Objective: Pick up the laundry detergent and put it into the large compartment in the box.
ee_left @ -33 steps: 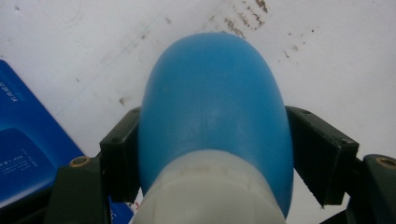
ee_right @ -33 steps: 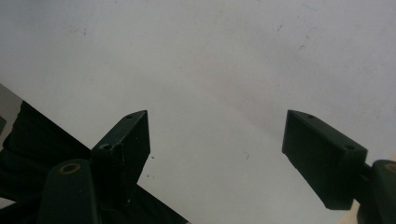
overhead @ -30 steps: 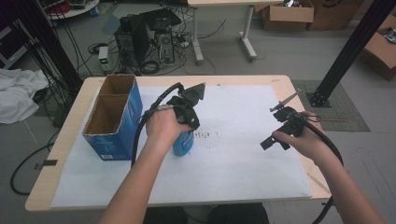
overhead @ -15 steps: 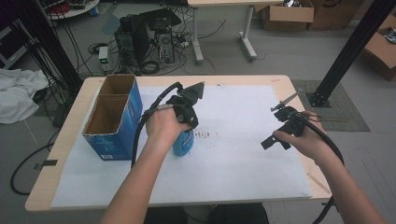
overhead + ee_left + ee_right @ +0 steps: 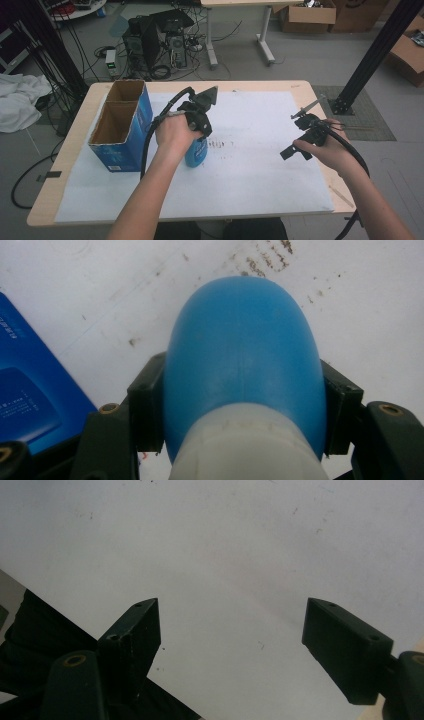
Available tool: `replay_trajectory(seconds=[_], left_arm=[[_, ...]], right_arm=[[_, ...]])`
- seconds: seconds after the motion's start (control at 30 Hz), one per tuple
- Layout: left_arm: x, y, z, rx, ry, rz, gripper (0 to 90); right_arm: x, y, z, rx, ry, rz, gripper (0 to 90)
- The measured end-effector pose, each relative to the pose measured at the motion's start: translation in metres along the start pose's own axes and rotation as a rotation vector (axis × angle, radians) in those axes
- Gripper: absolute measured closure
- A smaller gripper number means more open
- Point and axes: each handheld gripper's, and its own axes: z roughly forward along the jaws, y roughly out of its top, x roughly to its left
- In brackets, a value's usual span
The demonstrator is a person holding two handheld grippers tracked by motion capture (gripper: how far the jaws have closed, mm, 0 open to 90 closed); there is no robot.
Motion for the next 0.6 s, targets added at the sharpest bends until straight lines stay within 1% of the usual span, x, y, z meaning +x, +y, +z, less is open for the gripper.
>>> replay_trajectory(seconds=[0.07, 0.17, 0.33, 0.47, 0.5, 0.53, 0.57, 0.6], left_arm=[[0.0, 0.0, 0.0, 0.0, -0.002, 0.004, 38.0], [0.0, 0.001, -0.001, 0.022, -0.004, 0.028, 38.1], [0.0, 0.002, -0.002, 0.025, -0.015, 0.03, 38.2], [0.002, 0.001, -0.009, 0.035, -0.027, 0.035, 38.3], [0.003, 0.001, -0.011, 0.033, -0.031, 0.029, 38.3], [0.005, 0.0, -0.018, 0.036, -0.028, 0.031, 38.2], [0.005, 0.0, -0.018, 0.036, -0.028, 0.031, 38.2], [0.006, 0.0, -0.022, 0.03, -0.026, 0.028, 38.3]], right_arm=[[0.0, 0.0, 0.0, 0.0, 0.0, 0.001, 23.8], [-0.001, 0.0, -0.001, -0.003, -0.001, 0.002, 23.8], [0.0, 0.0, -0.002, -0.005, -0.001, 0.0, 23.8], [0.0, 0.001, -0.003, -0.008, -0.002, -0.003, 23.8], [0.0, 0.001, -0.003, -0.008, -0.002, -0.003, 23.8], [0.0, 0.001, -0.004, -0.011, -0.003, -0.006, 23.9], [0.0, 0.001, -0.004, -0.011, -0.002, -0.005, 23.9], [0.0, 0.001, -0.004, -0.012, -0.001, 0.0, 23.9]])
